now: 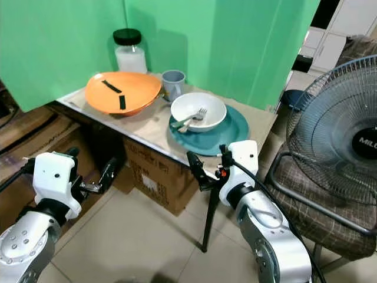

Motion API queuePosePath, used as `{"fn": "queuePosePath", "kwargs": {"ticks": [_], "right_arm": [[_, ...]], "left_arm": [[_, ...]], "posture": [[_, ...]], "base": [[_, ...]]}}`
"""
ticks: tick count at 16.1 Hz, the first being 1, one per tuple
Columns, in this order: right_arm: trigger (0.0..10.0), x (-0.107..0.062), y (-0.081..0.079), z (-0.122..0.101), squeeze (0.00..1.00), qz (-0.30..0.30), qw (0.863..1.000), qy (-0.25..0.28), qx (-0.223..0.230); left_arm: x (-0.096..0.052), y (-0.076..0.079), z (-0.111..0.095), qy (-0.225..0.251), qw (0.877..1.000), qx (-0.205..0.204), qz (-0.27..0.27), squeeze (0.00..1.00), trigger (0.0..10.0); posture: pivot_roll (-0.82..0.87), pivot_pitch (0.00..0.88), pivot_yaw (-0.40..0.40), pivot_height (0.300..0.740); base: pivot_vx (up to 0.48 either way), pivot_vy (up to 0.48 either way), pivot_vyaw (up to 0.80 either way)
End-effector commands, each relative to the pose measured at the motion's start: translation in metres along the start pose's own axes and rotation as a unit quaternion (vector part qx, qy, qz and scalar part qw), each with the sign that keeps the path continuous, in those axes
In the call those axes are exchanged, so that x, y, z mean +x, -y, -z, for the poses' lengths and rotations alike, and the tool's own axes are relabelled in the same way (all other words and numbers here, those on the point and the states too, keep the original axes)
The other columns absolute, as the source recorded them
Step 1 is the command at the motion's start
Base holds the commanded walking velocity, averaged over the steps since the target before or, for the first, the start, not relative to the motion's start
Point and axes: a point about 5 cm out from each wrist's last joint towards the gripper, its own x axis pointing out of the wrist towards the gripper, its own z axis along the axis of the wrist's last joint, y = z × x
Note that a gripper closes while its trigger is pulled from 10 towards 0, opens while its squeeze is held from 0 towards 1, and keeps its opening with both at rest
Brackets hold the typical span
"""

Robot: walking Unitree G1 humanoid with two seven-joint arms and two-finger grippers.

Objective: Setting the table

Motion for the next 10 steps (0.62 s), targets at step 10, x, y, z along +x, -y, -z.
{"fn": "queuePosePath", "kwargs": {"ticks": [10], "right_arm": [[10.0,0.0104,0.0082,-0.0097,0.0,0.003,1.0,-0.013,0.003]], "left_arm": [[-0.0005,0.0001,-0.0042,0.005,1.0,0.008,0.014,0.0,10.0]], "posture": [[0.1,0.0,-0.018,0.74]], "base": [[0.322,0.0,0.0]]}}
